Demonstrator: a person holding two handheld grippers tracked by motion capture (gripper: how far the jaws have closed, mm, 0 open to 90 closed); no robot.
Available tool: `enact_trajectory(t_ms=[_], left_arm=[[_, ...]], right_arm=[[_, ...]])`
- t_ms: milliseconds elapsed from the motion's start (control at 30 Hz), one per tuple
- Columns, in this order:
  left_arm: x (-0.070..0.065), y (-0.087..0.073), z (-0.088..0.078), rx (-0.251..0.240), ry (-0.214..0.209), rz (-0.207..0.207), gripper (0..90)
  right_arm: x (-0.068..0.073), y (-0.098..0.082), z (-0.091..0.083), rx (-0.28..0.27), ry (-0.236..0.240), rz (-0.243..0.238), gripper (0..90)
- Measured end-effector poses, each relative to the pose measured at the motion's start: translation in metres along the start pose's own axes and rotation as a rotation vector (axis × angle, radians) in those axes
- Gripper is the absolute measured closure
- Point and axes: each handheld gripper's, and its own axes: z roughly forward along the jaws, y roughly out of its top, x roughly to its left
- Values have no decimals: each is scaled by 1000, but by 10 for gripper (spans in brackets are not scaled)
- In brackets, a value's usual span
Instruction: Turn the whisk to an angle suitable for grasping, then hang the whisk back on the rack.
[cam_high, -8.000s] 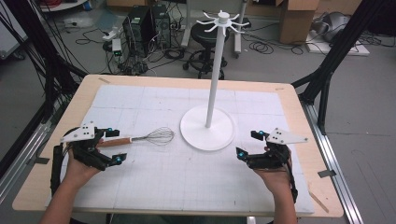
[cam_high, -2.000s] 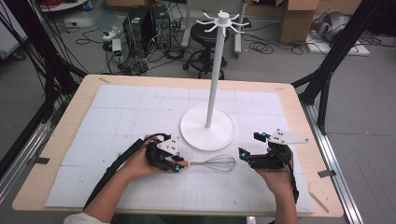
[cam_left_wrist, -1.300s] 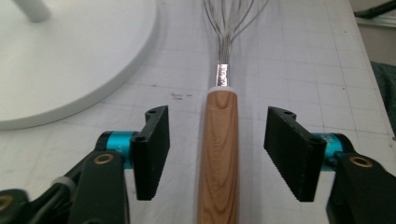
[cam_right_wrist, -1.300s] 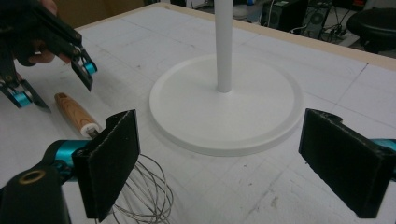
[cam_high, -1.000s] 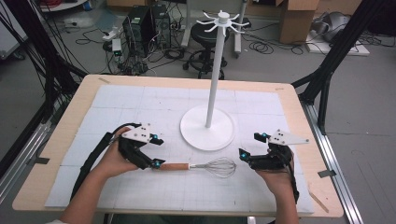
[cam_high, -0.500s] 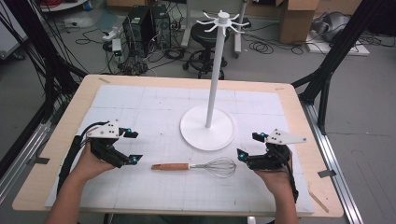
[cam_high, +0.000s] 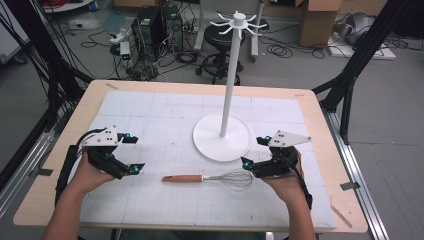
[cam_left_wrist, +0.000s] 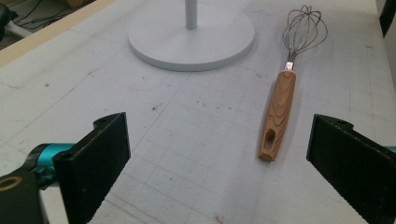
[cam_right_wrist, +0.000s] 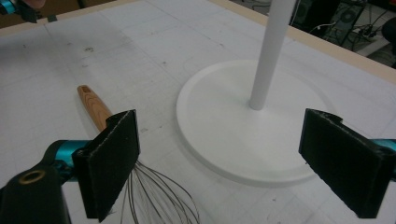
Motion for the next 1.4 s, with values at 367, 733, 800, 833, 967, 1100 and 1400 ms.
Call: enact_trajectory(t_ms=[367, 733, 800, 833, 967, 1100, 1400], left_arm=[[7, -5, -8, 8, 8, -21, 67], [7, -5, -7, 5, 13, -18, 67], [8, -6, -7, 3, 8, -18, 68], [8, -6, -6, 2, 8, -17, 68], [8, -8, -5, 14, 9, -14, 67], [9, -12, -8, 17, 22, -24, 67], [10, -13, -15, 6, 38, -26, 67]], right_arm=[[10, 24, 26, 62, 76, -57, 112], [22, 31, 54, 117, 137, -87, 112], [24, 32, 59, 136, 148, -82, 112], [24, 32, 59, 136, 148, -82, 112], [25, 33, 64, 144, 152, -85, 112], [25, 34, 68, 154, 163, -83, 112], [29, 34, 80, 177, 196, -98, 112]])
